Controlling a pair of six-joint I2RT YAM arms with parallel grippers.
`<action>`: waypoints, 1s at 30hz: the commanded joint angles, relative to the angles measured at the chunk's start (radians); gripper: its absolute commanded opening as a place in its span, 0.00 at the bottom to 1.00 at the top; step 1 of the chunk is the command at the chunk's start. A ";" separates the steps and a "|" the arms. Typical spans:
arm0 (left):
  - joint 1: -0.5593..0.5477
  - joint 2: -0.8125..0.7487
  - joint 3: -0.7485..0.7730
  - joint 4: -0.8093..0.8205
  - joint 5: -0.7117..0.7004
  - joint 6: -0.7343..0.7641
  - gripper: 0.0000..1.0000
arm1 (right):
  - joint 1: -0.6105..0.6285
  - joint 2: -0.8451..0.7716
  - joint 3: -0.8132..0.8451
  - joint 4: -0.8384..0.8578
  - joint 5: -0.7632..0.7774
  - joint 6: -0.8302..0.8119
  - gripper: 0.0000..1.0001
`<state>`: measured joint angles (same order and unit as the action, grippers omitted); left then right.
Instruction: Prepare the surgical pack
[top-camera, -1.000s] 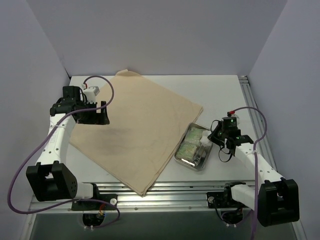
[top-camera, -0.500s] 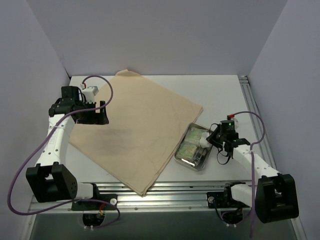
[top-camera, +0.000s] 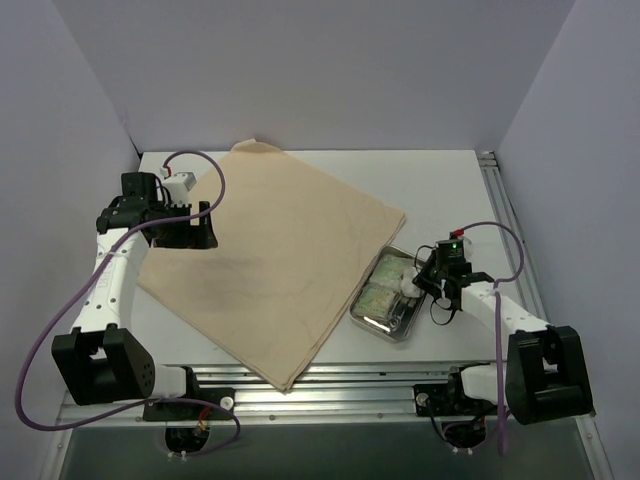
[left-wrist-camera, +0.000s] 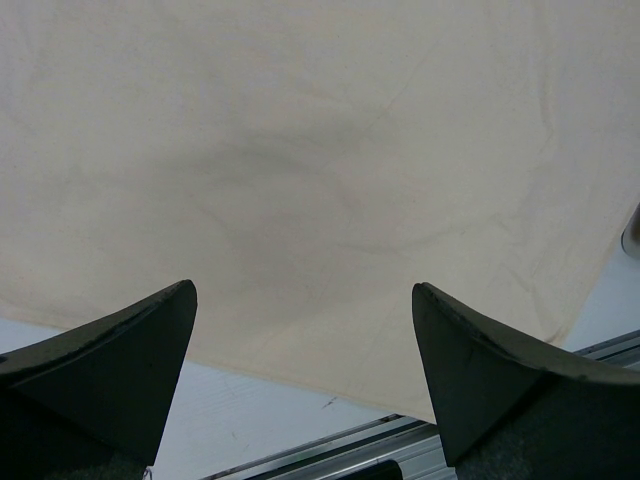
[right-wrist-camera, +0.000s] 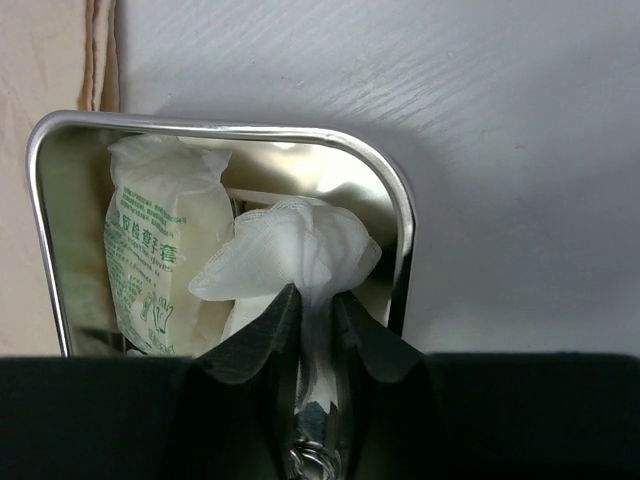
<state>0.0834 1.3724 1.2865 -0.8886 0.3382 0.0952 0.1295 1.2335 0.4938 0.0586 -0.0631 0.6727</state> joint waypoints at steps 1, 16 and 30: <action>0.010 -0.018 0.024 0.007 0.027 0.017 0.99 | -0.008 -0.003 0.045 -0.052 0.060 -0.045 0.18; 0.012 -0.024 0.028 0.004 0.038 0.017 0.99 | -0.007 -0.103 0.181 -0.250 0.115 -0.096 0.42; 0.013 -0.024 0.028 -0.007 0.048 0.026 0.99 | 0.018 -0.156 0.322 -0.446 0.148 -0.122 0.48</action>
<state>0.0872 1.3724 1.2865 -0.8963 0.3573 0.1013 0.1326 1.1503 0.7998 -0.2634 0.0353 0.5285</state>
